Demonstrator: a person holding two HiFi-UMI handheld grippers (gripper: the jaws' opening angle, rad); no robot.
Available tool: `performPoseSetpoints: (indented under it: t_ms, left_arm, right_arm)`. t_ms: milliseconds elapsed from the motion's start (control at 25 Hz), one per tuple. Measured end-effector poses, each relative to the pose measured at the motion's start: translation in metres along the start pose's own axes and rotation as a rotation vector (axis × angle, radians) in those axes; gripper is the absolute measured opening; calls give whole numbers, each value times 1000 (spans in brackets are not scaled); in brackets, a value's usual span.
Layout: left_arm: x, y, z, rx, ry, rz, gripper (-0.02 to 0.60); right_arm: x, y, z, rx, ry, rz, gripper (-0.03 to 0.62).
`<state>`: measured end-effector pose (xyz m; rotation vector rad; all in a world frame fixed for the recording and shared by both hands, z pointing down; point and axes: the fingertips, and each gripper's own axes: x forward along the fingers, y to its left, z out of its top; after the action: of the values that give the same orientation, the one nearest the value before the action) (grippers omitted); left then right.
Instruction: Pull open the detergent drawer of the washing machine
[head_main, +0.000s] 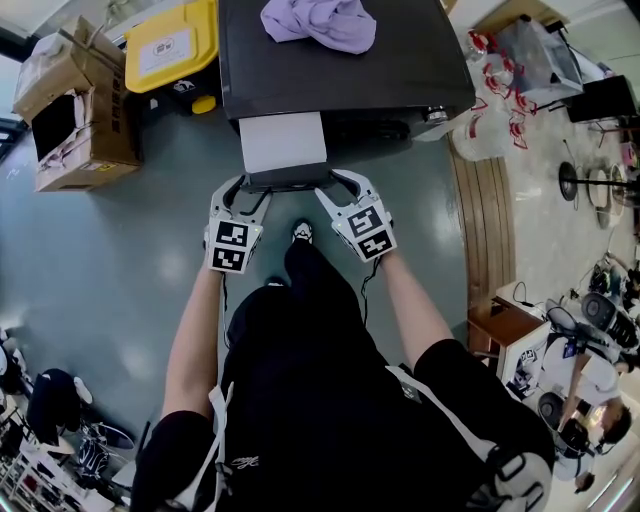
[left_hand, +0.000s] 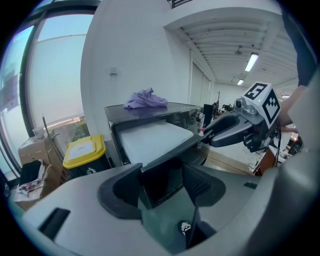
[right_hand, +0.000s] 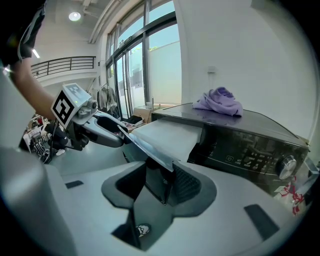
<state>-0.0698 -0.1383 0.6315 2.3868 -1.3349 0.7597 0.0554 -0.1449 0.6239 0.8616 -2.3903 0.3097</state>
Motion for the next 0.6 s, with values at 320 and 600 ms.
performPoseSetpoints:
  t_ms: [320,600]
  left_arm:
    - [-3,-6,-3,-4,-4,4,253]
    - [-10,-10,-3,-17,-10,0,253]
  right_arm:
    - [-4,3,-3,1,-10,-8,169]
    - [-11,6,-3,7,-6,-19,170]
